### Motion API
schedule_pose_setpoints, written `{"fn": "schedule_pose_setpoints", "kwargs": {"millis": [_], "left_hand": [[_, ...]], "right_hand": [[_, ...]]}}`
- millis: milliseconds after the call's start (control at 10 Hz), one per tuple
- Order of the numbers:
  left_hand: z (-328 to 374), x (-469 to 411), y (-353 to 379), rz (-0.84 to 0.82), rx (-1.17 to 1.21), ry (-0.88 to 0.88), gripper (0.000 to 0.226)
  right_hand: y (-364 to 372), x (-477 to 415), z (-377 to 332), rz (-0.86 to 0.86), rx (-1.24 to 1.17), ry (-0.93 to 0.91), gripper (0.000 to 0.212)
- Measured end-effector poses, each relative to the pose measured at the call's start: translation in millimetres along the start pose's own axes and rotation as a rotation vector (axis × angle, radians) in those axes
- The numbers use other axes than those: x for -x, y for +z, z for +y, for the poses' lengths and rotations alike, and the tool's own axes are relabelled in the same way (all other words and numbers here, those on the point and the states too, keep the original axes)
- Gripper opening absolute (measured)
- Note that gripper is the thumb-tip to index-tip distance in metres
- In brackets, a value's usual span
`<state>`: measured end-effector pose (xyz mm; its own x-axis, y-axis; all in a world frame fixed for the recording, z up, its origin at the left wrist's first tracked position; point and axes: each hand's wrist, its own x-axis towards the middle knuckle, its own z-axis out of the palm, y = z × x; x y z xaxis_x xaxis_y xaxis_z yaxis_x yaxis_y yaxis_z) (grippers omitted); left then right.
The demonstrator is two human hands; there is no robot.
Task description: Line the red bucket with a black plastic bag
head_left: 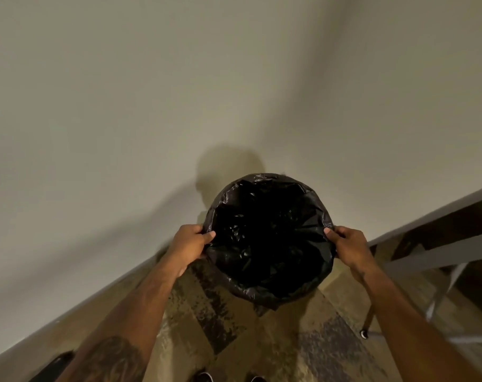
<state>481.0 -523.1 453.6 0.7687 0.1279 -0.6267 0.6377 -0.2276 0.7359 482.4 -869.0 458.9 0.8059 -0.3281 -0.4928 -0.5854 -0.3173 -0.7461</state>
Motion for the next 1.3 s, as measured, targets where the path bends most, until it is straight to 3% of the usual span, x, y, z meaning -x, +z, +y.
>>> {"fn": "schedule_pose_setpoints", "kwargs": {"millis": [500,600,700,1100,1300], "left_hand": [[-82,-193,102,-0.068,-0.073,0.005,0.023],[-97,-220,110,-0.046,-0.087,-0.001,0.024],[-102,-234,117,-0.024,-0.1,-0.015,0.018],[-116,-243,124,-0.028,-0.096,-0.02,0.031],[-129,-227,109,-0.011,-0.214,0.055,0.054]], "right_hand": [[66,-184,135,0.005,-0.005,0.121,0.017],[83,-211,155,-0.006,0.006,0.14,0.025],[93,-226,162,0.002,0.041,0.145,0.03],[94,-238,169,0.023,0.115,0.145,0.033],[91,-228,164,0.083,0.108,0.112,0.037]]}}
